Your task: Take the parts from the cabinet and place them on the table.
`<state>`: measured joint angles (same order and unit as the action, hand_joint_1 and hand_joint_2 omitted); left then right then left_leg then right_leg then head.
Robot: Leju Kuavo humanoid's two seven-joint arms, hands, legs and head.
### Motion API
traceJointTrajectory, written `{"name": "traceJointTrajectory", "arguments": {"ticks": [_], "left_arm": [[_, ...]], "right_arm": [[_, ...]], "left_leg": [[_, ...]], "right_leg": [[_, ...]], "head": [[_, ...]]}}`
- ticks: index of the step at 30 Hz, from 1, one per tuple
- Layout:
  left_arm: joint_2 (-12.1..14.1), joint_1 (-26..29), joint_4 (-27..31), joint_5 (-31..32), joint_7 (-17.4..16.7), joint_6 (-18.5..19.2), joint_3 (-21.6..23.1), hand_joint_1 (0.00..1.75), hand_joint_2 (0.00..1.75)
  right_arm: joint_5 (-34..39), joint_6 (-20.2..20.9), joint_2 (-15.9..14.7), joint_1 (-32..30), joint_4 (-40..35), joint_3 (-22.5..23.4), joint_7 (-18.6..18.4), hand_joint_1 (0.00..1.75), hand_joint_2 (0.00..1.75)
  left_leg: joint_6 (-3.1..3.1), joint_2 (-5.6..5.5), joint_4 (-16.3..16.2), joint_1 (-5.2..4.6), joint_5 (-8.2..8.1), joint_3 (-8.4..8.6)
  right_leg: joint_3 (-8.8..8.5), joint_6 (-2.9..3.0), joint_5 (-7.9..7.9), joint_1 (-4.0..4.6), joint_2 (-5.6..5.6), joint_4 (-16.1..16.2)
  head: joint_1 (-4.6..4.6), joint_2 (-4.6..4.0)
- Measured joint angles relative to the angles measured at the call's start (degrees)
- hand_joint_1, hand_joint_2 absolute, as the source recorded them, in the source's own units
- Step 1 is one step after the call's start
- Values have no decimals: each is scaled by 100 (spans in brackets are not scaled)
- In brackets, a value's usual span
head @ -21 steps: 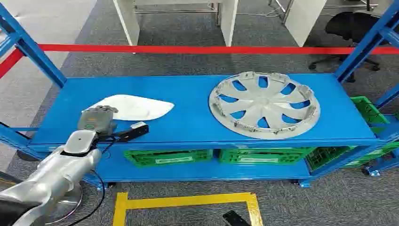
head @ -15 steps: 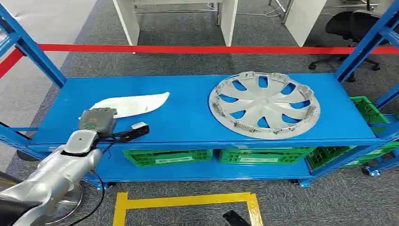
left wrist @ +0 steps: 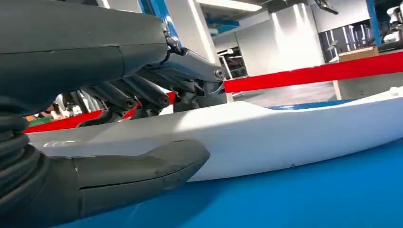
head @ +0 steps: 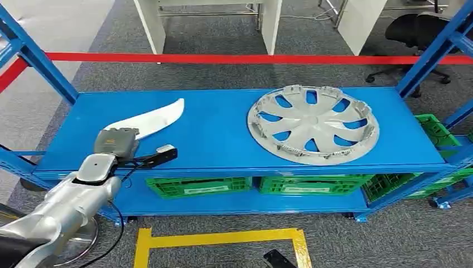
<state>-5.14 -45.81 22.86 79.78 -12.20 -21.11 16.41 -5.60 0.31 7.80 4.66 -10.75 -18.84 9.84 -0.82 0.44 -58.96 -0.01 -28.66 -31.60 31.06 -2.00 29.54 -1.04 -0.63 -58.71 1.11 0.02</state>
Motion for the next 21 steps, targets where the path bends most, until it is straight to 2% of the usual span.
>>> {"name": "traceJointTrajectory", "arguments": {"ticks": [7,13,18,21], "left_arm": [[0,19,0,118,-9,-125,-4,175,175],[13,115,0,238,-2,-455,-13,175,175],[42,350,26,-223,1100,-1616,-201,175,175],[50,509,236,-317,1476,-1814,-402,175,175]], "right_arm": [[-4,0,0,1,0,0,147,0,0],[-26,-20,0,10,0,7,387,0,0],[-44,-77,0,12,-2,57,538,0,0],[-101,-92,0,-2,-2,81,564,0,0]], "left_leg": [[0,0,0,0,0,-1],[0,0,0,0,0,-1],[0,0,0,0,-1,-2],[1,1,0,0,-1,-2]], "right_leg": [[0,0,0,0,0,0],[0,0,0,0,0,0],[1,0,1,0,2,0],[4,0,1,0,-3,0]], "head": [[0,0],[2,0],[0,0],[0,0]]}}
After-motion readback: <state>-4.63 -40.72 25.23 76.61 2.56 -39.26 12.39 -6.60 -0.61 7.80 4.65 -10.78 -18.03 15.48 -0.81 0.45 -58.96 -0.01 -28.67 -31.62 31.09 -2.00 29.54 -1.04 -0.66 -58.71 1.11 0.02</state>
